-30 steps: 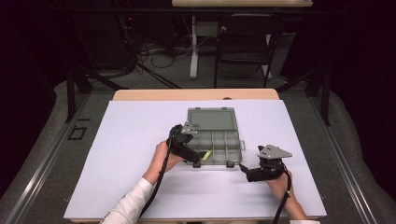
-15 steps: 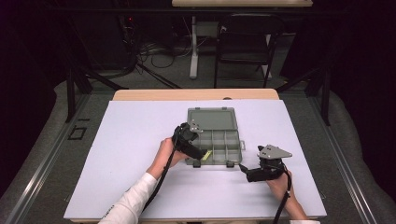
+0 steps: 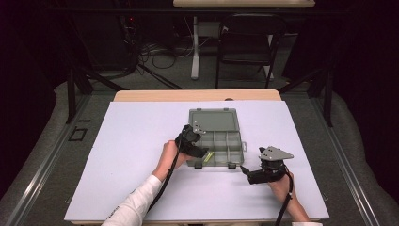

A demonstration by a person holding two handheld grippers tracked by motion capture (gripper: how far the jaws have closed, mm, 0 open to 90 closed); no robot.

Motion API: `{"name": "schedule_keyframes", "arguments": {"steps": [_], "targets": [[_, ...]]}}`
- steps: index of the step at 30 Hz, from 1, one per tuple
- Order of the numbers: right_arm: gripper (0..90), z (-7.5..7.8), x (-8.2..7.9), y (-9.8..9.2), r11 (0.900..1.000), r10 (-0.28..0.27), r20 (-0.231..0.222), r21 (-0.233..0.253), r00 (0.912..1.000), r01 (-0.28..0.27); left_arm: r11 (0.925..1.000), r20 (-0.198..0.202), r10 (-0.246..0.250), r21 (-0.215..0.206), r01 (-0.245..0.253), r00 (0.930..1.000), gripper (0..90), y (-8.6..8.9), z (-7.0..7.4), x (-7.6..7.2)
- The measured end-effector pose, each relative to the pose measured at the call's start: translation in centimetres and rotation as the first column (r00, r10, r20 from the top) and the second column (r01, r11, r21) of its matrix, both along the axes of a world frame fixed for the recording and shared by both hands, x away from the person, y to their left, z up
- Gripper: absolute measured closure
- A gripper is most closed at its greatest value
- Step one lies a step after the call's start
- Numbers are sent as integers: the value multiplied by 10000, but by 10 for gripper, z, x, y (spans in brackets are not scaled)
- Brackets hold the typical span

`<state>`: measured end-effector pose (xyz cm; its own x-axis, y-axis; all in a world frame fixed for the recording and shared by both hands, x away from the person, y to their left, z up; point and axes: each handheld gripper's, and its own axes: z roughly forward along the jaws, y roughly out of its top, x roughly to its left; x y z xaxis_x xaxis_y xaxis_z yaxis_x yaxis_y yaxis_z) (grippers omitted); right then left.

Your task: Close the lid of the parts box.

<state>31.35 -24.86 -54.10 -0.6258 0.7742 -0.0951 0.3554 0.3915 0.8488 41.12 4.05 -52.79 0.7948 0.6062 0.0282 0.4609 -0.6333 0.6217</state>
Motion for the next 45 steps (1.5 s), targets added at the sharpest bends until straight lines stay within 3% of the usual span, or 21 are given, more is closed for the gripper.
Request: {"name": "schedule_keyframes", "arguments": {"steps": [16, 20, 36, 45], "targets": [[0, -1, 0, 2, 9998, 110, -79, -143, 9999, -111, 9974, 44, 566, -456, -564, 9984, 492, -2, -8, -8], [0, -1, 0, 3, 9998, 134, -77, -174, 9999, -135, 9965, 224, 676, -498, -665, 9975, 523, -1, -9, -10], [0, -1, 0, 4, 9991, 425, 37, -47, 9991, -424, 9933, 200, 1083, -434, -1074, 9939, 532, -5, -9, -12], [0, 0, 4, 3, 9989, 427, -57, 190, 9991, -426, 9940, 205, 999, -472, -989, 9948, 533, -4, -10, -12]]}}
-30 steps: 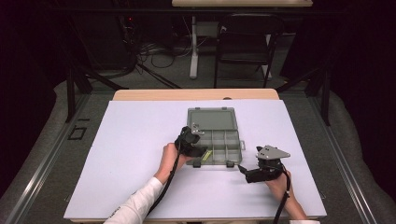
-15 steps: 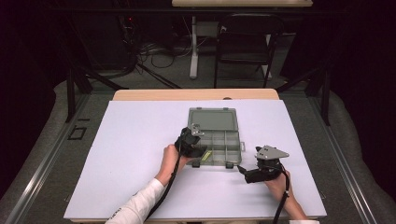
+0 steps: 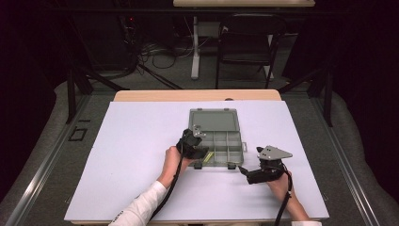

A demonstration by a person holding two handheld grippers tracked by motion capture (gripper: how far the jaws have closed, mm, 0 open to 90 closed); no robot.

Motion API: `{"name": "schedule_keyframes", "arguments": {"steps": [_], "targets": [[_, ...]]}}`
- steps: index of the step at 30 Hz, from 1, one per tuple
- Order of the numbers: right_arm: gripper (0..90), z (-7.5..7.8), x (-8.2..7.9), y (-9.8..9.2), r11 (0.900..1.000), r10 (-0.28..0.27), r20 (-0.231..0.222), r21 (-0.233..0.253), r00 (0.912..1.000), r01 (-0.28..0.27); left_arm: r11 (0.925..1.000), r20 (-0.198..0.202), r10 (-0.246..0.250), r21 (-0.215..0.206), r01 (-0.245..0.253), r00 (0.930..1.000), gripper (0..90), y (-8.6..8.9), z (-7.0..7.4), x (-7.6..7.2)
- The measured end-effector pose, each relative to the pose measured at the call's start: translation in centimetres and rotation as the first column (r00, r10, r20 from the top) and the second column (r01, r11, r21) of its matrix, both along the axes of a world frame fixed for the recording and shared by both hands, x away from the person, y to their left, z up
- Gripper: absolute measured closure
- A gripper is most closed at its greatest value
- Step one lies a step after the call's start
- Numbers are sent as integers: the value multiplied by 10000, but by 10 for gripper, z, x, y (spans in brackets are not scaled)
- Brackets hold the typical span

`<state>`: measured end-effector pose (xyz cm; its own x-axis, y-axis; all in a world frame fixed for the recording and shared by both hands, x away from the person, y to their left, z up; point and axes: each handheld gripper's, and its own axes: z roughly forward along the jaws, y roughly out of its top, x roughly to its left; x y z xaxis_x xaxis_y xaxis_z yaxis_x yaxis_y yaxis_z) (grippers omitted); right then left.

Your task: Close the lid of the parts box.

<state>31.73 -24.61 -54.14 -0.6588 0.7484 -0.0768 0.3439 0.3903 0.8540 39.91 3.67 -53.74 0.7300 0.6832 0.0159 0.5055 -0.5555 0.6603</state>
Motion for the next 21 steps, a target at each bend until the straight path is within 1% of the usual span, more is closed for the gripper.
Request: {"name": "schedule_keyframes", "arguments": {"steps": [1, 3, 6, 10, 13, 21], "targets": [[0, 0, 1, 0, 10000, -42, 46, -23, 10000, 42, 10000, 16, -1, -8, 1, 10000, 533, 0, 0, 0], [0, 2, 3, -1, 9998, -72, -14, 166, 10000, 73, 10000, 23, -16, -17, 16, 10000, 533, 0, 0, 0], [0, 4, 8, -3, 9993, -196, 39, 319, 9998, 195, 10000, 28, -44, -48, 44, 10000, 534, 1, 0, 0], [0, 8, 15, -5, 9982, -404, 26, 434, 9992, 403, 10000, 34, -54, -65, 54, 10000, 534, 1, -1, 0], [0, 9, 21, -6, 9974, -454, -14, 567, 9990, 454, 10000, 50, -47, -63, 48, 10000, 534, 1, -1, 0], [0, 15, 36, -4, 9973, -500, -257, 533, 9984, 513, 9999, 65, -88, -77, 88, 9999, 535, 1, -1, 0]]}}
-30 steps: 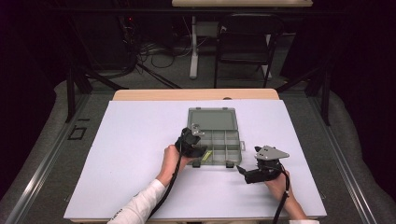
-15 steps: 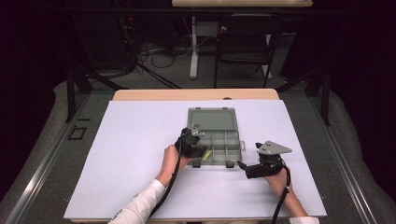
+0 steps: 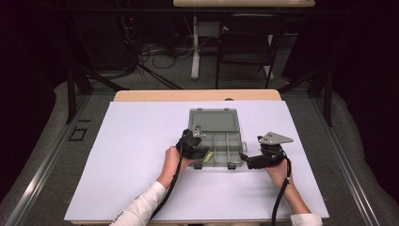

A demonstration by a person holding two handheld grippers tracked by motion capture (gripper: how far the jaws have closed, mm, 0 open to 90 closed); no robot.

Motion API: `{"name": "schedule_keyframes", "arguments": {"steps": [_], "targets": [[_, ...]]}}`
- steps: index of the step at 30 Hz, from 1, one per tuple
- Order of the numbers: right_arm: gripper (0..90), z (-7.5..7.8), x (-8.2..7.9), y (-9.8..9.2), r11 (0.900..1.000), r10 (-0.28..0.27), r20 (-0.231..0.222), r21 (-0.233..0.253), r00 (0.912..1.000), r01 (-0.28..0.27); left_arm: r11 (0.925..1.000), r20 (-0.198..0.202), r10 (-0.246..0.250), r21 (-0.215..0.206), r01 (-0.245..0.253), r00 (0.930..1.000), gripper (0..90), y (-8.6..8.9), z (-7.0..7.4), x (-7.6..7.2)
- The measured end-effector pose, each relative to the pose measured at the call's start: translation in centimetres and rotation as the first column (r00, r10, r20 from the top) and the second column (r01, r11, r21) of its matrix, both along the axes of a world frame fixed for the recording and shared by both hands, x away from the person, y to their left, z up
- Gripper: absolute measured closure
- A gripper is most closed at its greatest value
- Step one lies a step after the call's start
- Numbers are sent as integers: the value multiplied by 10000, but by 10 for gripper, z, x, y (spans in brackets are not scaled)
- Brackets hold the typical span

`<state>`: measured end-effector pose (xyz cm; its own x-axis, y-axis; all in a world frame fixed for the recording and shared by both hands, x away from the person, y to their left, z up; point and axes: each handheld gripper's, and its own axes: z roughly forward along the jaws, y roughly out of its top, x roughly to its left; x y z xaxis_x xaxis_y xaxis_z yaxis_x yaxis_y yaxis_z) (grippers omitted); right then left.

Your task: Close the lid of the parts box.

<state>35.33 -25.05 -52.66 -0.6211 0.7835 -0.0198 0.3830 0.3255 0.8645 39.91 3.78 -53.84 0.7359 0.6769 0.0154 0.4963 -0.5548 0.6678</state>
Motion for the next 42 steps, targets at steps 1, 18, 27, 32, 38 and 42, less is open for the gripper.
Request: {"name": "schedule_keyframes", "arguments": {"steps": [1, 18, 27, 32, 38, 42], "targets": [[0, 1, 3, 0, 10000, -23, -37, 35, 10000, 23, 10000, 1, -4, -3, 4, 10000, 535, 0, 0, 0], [0, 6, 43, -1, 9999, -126, -312, 109, 9994, 129, 10000, 24, 8, -41, -7, 10000, 535, 0, 0, 0], [0, 8, 57, 3, 10000, -44, -569, -22, 9984, 43, 10000, 5, -20, -31, 20, 10000, 535, 0, 0, 0], [0, 8, 66, 6, 9996, -21, -712, -266, 9975, 2, 10000, 40, -3, -62, 3, 10000, 536, 0, -1, 0], [0, 13, 79, 3, 9998, -125, -856, -161, 9962, 111, 10000, 40, -11, -84, 12, 10000, 536, 0, -1, 0], [0, 14, 87, 3, 9996, -235, -957, -199, 9951, 217, 10000, 49, -22, -76, 23, 10000, 536, 1, -1, 0]]}}
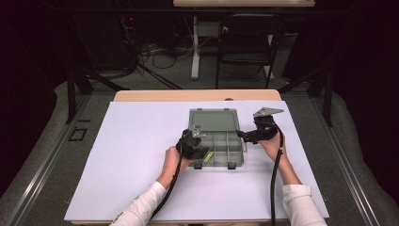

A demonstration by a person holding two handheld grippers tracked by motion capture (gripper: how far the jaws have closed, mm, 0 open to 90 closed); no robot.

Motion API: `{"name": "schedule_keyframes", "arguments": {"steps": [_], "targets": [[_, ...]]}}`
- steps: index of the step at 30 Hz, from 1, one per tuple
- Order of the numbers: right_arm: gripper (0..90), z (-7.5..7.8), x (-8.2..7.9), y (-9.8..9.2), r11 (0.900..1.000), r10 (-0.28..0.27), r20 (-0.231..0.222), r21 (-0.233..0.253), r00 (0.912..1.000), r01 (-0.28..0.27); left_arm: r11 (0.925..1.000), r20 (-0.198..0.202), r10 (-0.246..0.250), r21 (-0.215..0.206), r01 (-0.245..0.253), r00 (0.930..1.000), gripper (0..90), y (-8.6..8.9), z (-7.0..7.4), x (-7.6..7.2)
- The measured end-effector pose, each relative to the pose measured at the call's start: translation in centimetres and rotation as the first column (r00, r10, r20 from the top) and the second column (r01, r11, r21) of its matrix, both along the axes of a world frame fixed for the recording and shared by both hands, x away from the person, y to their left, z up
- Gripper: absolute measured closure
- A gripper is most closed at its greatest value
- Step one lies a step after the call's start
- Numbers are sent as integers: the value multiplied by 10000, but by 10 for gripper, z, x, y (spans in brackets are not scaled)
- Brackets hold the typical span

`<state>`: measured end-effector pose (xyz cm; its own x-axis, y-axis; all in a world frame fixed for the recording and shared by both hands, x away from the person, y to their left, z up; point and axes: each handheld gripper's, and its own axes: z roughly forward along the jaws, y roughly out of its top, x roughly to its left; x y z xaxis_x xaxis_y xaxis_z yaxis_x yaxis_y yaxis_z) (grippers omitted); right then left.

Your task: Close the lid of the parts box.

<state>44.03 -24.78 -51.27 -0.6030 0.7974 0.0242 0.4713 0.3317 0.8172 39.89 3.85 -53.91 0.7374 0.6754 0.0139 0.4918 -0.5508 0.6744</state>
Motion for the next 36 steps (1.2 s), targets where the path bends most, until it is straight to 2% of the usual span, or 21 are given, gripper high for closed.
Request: {"name": "schedule_keyframes", "arguments": {"steps": [5, 6, 7, 8, 9, 10, 12, 13, 14, 16, 20, 22, 25, 36], "targets": [[17, 0, 10, -2, 9998, -79, -298, 178, 9995, 85, 10000, -1, -10, 2, 10, 10000, 536, 0, 0, 0], [83, 1, 12, -3, 9998, -114, -319, 169, 9994, 119, 10000, -3, -10, 2, 10, 10000, 536, 0, 0, 0], [194, 1, 13, -3, 9997, -165, -375, 166, 9992, 171, 10000, -1, -12, 1, 12, 10000, 536, 0, 0, 0], [204, 0, 15, -3, 9997, -150, -494, 166, 9987, 159, 10000, -2, -11, 4, 11, 10000, 536, 0, 0, 0], [269, 0, 17, -3, 9997, -189, -536, 132, 9984, 196, 10000, 0, -10, 2, 10, 10000, 536, 0, 0, 0], [369, 0, 18, -4, 9994, -303, -578, 119, 9979, 311, 10000, -1, -12, 2, 12, 10000, 536, 0, 0, 0], [423, -1, 21, -5, 9990, -416, -623, 160, 9972, 426, 10000, 1, -6, 2, 6, 10000, 536, 0, 0, 0], [489, -1, 22, -6, 9990, -417, -682, 141, 9968, 428, 10000, 1, -9, 2, 9, 10000, 536, 0, 0, 0], [517, -2, 24, -6, 9991, -408, -732, 93, 9965, 415, 10000, -1, -14, 4, 14, 10000, 536, 0, 0, 0], [682, -4, 26, -6, 9992, -389, -806, -63, 9960, 385, 10000, -5, -10, -4, 10, 10000, 536, 0, 0, 0], [855, -7, 29, -5, 9989, -242, -773, -413, 9967, 210, 10000, -2, -9, -2, 9, 10000, 536, 0, 0, 0], [899, -10, 31, -3, 9981, -157, -920, -601, 9956, 102, 10000, -4, -7, -4, 7, 10000, 536, 0, 0, 0], [900, -14, 33, -1, 9976, -172, -1112, -684, 9937, 96, 10000, -2, -8, -1, 8, 10000, 536, 0, 0, 0], [900, -26, 38, 6, 9893, -105, -1934, -1447, 9811, -180, 10000, 12, -16, -8, 16, 10000, 537, 0, 0, 0]]}}
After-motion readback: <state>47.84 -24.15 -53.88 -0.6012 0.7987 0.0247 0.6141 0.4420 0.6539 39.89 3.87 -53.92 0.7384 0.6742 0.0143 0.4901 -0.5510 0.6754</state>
